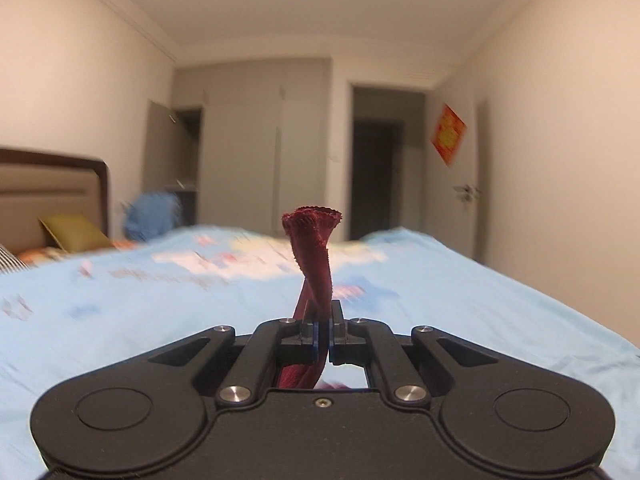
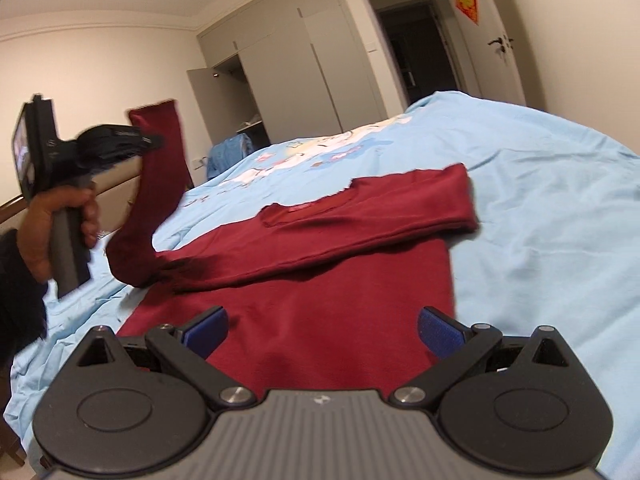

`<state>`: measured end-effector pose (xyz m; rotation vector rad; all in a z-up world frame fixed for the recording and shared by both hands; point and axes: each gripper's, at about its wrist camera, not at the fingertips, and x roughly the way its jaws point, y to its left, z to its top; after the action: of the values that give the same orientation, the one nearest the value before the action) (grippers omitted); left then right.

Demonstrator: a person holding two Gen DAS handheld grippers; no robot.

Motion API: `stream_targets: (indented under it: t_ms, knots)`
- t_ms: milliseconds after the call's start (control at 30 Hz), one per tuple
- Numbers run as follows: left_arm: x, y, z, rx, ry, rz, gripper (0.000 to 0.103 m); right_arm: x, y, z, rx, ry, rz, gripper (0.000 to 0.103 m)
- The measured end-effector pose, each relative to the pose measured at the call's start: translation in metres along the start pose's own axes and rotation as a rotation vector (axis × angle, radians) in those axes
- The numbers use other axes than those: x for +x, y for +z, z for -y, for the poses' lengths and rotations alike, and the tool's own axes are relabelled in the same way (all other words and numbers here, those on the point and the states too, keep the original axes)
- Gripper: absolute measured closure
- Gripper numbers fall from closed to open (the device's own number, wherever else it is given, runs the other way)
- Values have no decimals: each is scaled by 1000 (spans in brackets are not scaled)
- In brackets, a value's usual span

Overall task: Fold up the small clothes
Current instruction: 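Lift the sleeve with the left tool, fold it across the chest, release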

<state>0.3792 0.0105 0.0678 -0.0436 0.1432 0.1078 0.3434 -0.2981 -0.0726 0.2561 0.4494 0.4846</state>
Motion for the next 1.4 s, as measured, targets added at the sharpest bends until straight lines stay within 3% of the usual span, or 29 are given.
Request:
stream_targets:
  t_ms: [133, 267, 333, 400, 433, 500, 600, 767, 933, 1033, 1100, 1233, 1333, 1400]
  knots:
    - [25, -40, 32, 29, -105, -137, 100, -4, -6, 9, 22, -29, 2, 0]
    - [39, -80, 30, -16, -224, -293, 97, -6, -13, 21, 92, -62, 10, 0]
    - [41, -91, 26, -30, -259, -342, 87, -6, -15, 27, 128, -67, 12, 0]
    - [42, -95, 17, -34, -277, -361, 70, -6, -17, 30, 145, -70, 11, 0]
    - [40, -96, 14, -32, -285, -362, 65, -5, -18, 30, 146, -72, 9, 0]
    - [35, -94, 10, -28, -286, -357, 47, -3, -18, 29, 137, -81, 5, 0]
    - [22, -82, -2, -30, -276, -337, 31, -1, -20, 25, 114, -97, 0, 0]
    - [7, -58, -46, 1, -116, -301, 17, 0, -19, 18, 81, -116, -4, 0]
    - [17, -50, -127, -65, 137, -335, 16, 6, -1, 6, 29, -95, 6, 0]
    - [32, -49, -169, -121, 221, -369, 16, 24, 19, -7, -32, -87, 13, 0]
    - [44, -51, -187, -149, 223, -394, 16, 40, 33, -17, -66, -77, -2, 0]
    - [68, -55, -200, -200, 143, -419, 17, 78, 59, -37, -121, -53, -2, 0]
    - [81, -58, -198, -163, 176, -404, 19, 108, 73, -51, -160, -39, 8, 0]
    - [91, -61, -199, -138, 242, -400, 20, 129, 78, -58, -188, -43, 0, 0]
